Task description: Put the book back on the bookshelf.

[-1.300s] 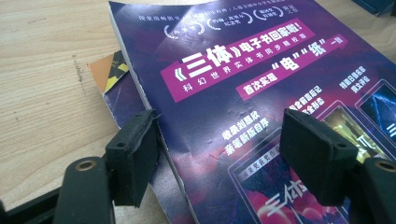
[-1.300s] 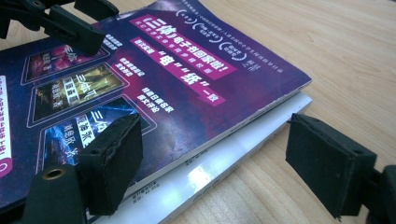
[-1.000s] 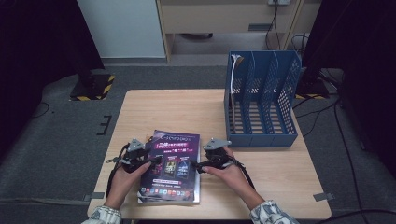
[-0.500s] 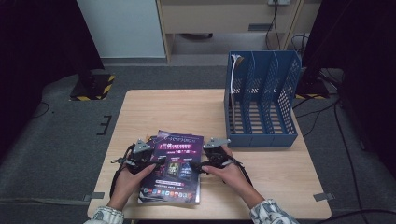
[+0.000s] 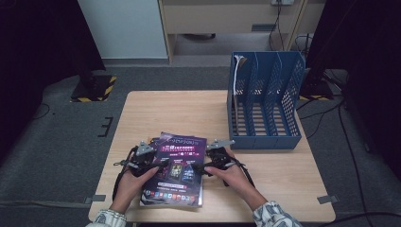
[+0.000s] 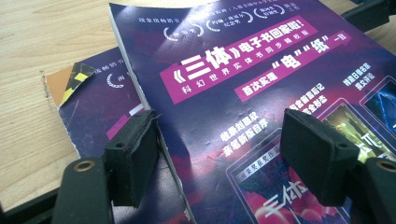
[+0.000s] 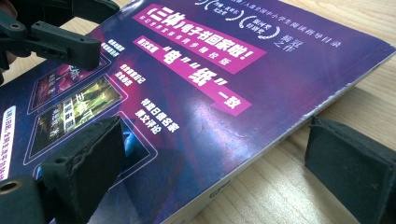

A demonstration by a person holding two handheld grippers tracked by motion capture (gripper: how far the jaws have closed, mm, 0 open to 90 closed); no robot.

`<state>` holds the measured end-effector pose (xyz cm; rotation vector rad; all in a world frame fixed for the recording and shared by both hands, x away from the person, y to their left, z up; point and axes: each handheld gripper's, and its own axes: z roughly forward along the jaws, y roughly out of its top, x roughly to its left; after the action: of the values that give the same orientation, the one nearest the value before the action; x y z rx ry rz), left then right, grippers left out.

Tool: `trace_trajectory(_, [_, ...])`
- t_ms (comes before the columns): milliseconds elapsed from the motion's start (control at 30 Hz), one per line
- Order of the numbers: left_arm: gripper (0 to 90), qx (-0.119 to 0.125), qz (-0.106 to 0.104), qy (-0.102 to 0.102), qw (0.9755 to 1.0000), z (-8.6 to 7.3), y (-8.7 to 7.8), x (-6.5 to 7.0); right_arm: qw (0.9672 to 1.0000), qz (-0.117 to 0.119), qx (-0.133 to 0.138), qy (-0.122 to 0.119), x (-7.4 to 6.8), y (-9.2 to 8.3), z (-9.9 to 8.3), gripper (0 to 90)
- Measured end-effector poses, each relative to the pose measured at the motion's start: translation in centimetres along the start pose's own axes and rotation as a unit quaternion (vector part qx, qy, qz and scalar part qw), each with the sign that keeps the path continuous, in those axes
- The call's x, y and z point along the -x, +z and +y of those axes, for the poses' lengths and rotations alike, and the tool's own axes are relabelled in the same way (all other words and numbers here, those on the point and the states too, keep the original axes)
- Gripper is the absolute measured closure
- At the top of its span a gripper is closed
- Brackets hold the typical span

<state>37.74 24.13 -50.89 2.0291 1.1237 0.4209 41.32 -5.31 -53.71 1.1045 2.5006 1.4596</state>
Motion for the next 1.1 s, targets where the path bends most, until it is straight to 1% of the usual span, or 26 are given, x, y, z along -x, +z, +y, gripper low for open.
trace_trajectory(100, [27.6, 0.000, 0.000, 0.000, 1.0000, 0.0, 0.0, 0.0, 1.0000, 0.007, -0.001, 0.004, 0.2, 0.1, 0.0, 5.4])
trace_trajectory(167, [27.6, 0.000, 0.000, 0.000, 1.0000, 0.0, 0.0, 0.0, 0.9998, 0.011, -0.003, 0.014, 0.2, 0.3, 0.0, 5.4])
trace_trajectory(233, [27.5, 0.001, 0.000, -0.001, 1.0000, 0.0, 0.0, 0.0, 0.9998, 0.013, -0.005, 0.016, 0.1, 0.4, 0.1, 5.5])
trace_trajectory(267, [27.4, 0.001, 0.000, -0.002, 1.0000, 0.0, 0.0, 0.0, 0.9998, 0.016, -0.006, 0.010, 0.1, 0.5, 0.1, 5.4])
trace_trajectory(367, [27.3, 0.003, 0.000, -0.003, 1.0000, -0.1, 0.0, 0.0, 0.9996, 0.020, -0.009, 0.016, 0.1, 0.6, 0.1, 5.8])
trace_trajectory(433, [27.2, 0.005, 0.000, -0.005, 1.0000, -0.1, 0.0, 0.0, 0.9996, 0.019, -0.010, 0.019, 0.0, 0.5, 0.2, 7.6])
trace_trajectory(500, [26.8, 0.006, 0.001, -0.005, 1.0000, -0.2, 0.1, 0.0, 0.9998, 0.010, -0.011, 0.014, -0.2, 0.3, 0.4, 9.3])
trace_trajectory(567, [26.3, 0.006, 0.002, -0.005, 1.0000, -0.2, 0.1, 0.0, 1.0000, 0.001, -0.006, 0.004, -0.5, 0.0, 0.7, 12.2])
trace_trajectory(600, [26.3, 0.005, 0.001, -0.006, 1.0000, -0.2, 0.0, 0.0, 1.0000, 0.002, -0.003, 0.007, -0.6, -0.1, 0.9, 12.3])
trace_trajectory(767, [26.2, 0.007, 0.000, -0.008, 0.9999, -0.3, 0.0, -0.1, 0.9999, 0.012, 0.013, 0.002, -1.1, -0.6, 2.2, 15.6])
trace_trajectory(833, [26.1, 0.009, 0.001, -0.009, 0.9999, -0.4, 0.0, -0.1, 0.9997, 0.018, 0.015, 0.001, -1.3, -0.3, 2.8, 16.5])
trace_trajectory(1033, [26.1, 0.010, 0.001, -0.007, 0.9999, -0.4, -0.1, -0.2, 0.9996, 0.028, 0.007, -0.004, -1.9, 0.8, 4.0, 17.1])
trace_trajectory(1067, [26.1, 0.011, 0.000, -0.006, 0.9999, -0.5, -0.1, -0.2, 0.9995, 0.030, 0.006, -0.006, -1.9, 1.0, 4.1, 18.3])
trace_trajectory(1100, [26.0, 0.012, -0.001, -0.007, 0.9999, -0.5, -0.1, -0.3, 0.9994, 0.036, 0.004, -0.002, -2.0, 1.2, 4.2, 19.6])
